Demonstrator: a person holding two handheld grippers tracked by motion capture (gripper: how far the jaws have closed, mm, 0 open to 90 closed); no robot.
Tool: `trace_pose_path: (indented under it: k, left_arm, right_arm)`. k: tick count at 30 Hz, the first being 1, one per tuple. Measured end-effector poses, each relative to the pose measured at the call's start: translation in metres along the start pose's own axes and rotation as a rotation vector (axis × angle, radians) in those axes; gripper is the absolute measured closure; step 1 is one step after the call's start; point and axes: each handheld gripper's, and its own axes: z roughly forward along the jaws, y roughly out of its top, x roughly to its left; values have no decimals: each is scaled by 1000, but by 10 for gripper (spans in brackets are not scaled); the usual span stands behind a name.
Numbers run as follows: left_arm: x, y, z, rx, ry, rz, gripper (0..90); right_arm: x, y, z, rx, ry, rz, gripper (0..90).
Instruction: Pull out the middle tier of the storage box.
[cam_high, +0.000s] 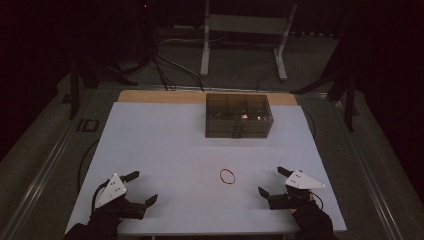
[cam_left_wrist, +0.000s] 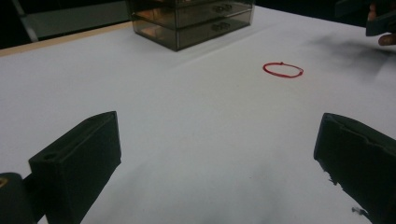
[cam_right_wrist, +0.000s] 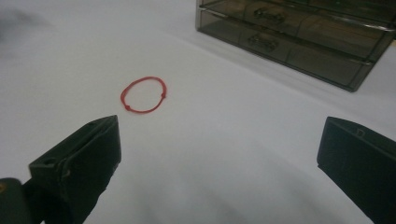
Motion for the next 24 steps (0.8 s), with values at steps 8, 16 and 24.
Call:
trace_pose_path:
  k: [8, 16, 24]
  left_arm:
    - [-1, 1, -1, -8, 21, 8, 22]
    - [-3, 2, -3, -42, 11, 2, 22]
    - [-2, 2, -3, -41, 8, -4, 22]
  right_arm:
    - [5, 1, 0, 5, 9, -19, 3]
    - [10, 3, -2, -2, -7, -44, 3]
    - [14, 4, -1, -13, 13, -38, 3]
